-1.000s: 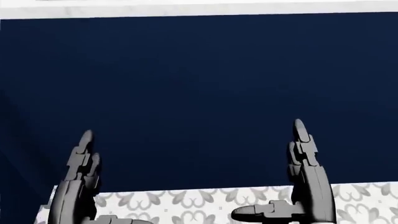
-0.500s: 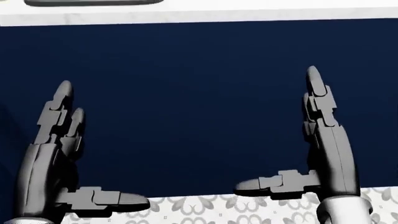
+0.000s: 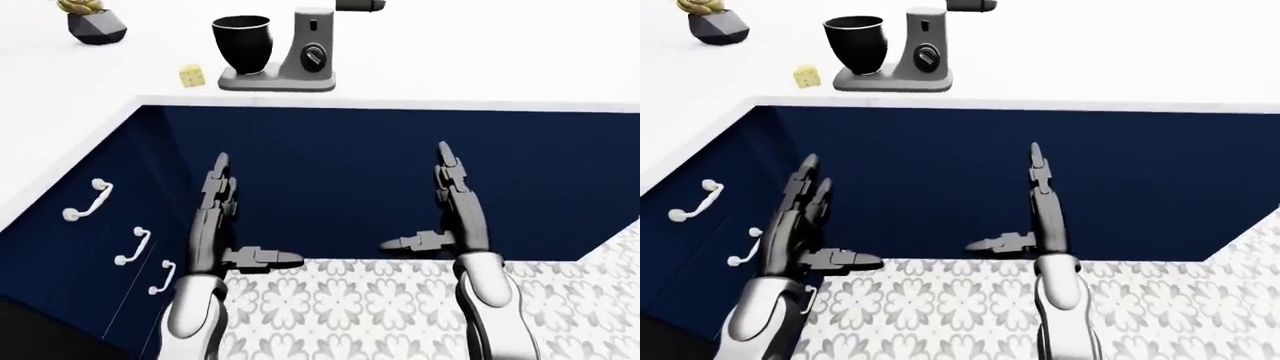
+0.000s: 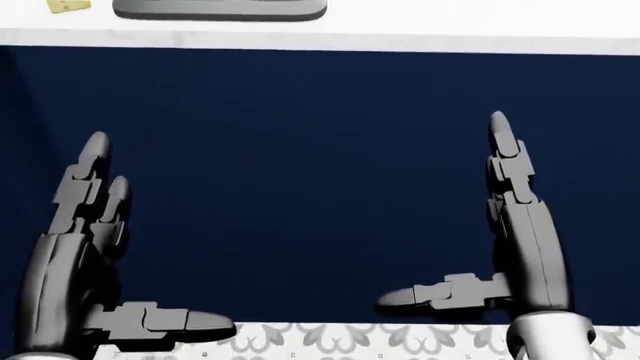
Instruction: Place the cheese in the stand mixer bowl.
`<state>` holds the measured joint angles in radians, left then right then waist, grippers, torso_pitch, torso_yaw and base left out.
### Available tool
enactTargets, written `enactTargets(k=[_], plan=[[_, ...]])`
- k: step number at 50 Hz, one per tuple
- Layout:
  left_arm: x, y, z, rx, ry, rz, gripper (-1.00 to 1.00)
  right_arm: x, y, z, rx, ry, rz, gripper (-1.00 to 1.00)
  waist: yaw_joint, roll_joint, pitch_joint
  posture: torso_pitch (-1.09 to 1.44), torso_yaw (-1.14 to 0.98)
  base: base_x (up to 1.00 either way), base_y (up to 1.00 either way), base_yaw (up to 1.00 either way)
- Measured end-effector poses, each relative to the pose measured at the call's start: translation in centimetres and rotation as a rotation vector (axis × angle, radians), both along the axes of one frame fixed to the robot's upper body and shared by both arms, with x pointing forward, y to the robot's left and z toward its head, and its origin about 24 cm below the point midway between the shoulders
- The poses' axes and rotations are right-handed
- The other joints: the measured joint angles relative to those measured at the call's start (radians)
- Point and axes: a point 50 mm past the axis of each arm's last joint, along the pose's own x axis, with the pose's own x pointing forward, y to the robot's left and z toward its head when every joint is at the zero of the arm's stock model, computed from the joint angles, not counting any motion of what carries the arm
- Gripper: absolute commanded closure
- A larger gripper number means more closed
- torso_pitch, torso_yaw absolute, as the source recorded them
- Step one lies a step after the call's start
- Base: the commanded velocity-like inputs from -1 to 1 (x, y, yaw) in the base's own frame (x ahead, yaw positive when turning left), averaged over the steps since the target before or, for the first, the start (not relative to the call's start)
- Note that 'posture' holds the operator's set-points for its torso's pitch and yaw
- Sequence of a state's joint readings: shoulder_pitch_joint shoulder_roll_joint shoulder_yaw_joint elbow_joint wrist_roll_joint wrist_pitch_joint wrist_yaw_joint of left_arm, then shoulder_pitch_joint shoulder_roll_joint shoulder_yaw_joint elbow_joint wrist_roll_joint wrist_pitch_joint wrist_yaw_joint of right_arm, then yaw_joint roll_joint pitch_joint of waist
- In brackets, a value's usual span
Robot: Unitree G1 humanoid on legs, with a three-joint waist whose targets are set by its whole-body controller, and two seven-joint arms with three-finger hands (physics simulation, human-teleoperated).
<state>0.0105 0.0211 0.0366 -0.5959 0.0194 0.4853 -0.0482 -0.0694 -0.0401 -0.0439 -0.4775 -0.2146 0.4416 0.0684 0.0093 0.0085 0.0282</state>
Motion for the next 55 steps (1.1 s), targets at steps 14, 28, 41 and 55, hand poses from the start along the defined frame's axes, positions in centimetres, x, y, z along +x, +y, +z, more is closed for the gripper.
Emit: enactTargets(k=[14,28,41,55], plan=[[0.0,-0.5,-0.4,-0.009,0.019,-0.028,-1.00,-0.1,-0.7,-0.2,-0.010,0.012,-0.037,-1.00,-0.007,-0.060,-0.003,0.00,0.00,0.00,0.00,0.25],[-0.1,0.4,-0.6,0.004,0.021,0.014,-1.00,0.0,0.2,-0.2,-0.002,0.013,0.006,-1.00,0.008,0.043,0.002,0.00,0.00,0.00,0.00,0.40],[-0.1,0.0,-0.1,0.000,-0.015,-0.001,-1.00,-0.2,-0.1,0.7,-0.003,-0.035,-0.004,-1.00,0.012,-0.062,0.004,0.00,0.00,0.00,0.00,0.26],[-0.3,0.1,-0.1,0.007,-0.017,-0.007,-1.00,-0.6,-0.1,1.1,0.004,-0.052,-0.026,-1.00,0.000,0.039,0.017,0.00,0.00,0.14,0.00,0.00]])
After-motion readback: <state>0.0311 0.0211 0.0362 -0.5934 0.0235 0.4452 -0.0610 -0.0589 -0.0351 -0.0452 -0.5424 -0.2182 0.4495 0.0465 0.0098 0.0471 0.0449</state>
